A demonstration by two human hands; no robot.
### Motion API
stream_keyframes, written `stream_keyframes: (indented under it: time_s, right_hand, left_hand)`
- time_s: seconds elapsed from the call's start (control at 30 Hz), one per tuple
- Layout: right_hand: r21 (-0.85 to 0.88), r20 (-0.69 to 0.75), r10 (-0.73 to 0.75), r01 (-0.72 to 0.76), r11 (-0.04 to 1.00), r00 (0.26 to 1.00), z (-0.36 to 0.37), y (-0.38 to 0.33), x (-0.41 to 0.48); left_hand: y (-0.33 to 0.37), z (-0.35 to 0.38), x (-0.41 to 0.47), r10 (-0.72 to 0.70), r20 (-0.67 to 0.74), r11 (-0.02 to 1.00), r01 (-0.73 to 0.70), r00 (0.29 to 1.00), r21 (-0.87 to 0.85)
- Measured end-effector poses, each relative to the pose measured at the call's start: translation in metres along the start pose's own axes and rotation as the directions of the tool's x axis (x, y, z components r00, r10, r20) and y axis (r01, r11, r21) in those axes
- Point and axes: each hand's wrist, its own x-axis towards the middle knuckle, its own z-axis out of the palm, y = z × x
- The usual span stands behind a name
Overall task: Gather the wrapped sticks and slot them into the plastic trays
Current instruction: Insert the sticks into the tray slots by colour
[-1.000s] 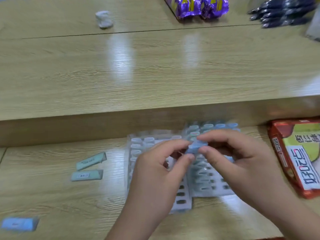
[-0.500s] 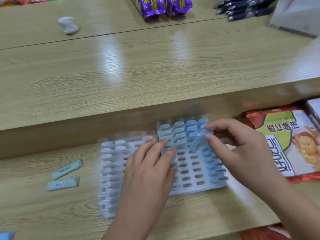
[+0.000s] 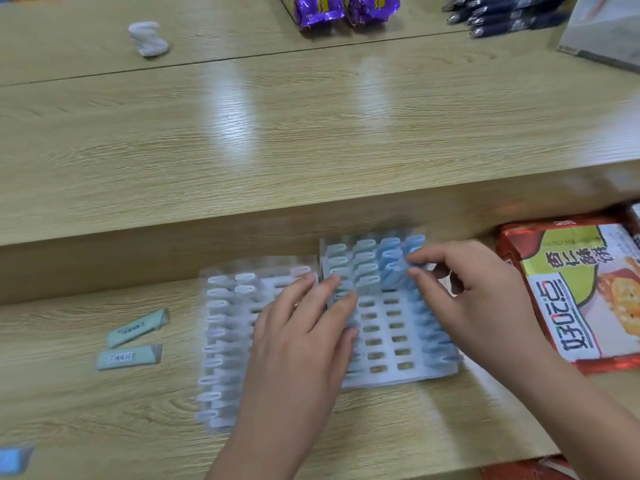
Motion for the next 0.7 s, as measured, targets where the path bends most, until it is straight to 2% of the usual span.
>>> stream_keyframes:
  time_s: [0.23,0.33,0.4,0.5,0.6,0.7]
  right_hand:
    - [-0.021,0.075,-0.106,0.108,0.994,0.992,-0.005,0.005,0.003]
    - [-0.186,0.081,-0.189,0.201,0.962,0.979,-0.008,0.000,0.002]
    - [-0.325,0.118,-0.250,0.275,0.905,0.961,-0.010,-0.005,0.002]
    - [-0.440,0.181,-0.313,0.361,0.822,0.932,-0.012,-0.010,0.000]
    - [-0.438,0.145,-0.296,0.330,0.837,0.944,-0.005,-0.022,-0.004]
    - [-0.316,0.090,-0.292,0.305,0.898,0.952,0.013,-0.059,-0.005]
  left_hand:
    - [-0.002,0.001,-0.001,0.005,0.003,1.000,-0.005,1.000,0.000]
    - [-0.003,0.001,-0.002,0.021,0.008,0.999,-0.021,1.000,0.023]
    - [-0.003,-0.001,-0.002,0.032,0.025,0.998,-0.033,0.999,0.046]
    - [-0.001,-0.009,-0.001,0.047,0.067,0.996,-0.052,0.997,0.077]
    - [-0.013,-0.022,-0.009,0.026,0.067,0.999,-0.028,0.997,0.033]
    - [-0.048,-0.045,-0.032,-0.081,-0.035,0.995,0.079,0.996,-0.055]
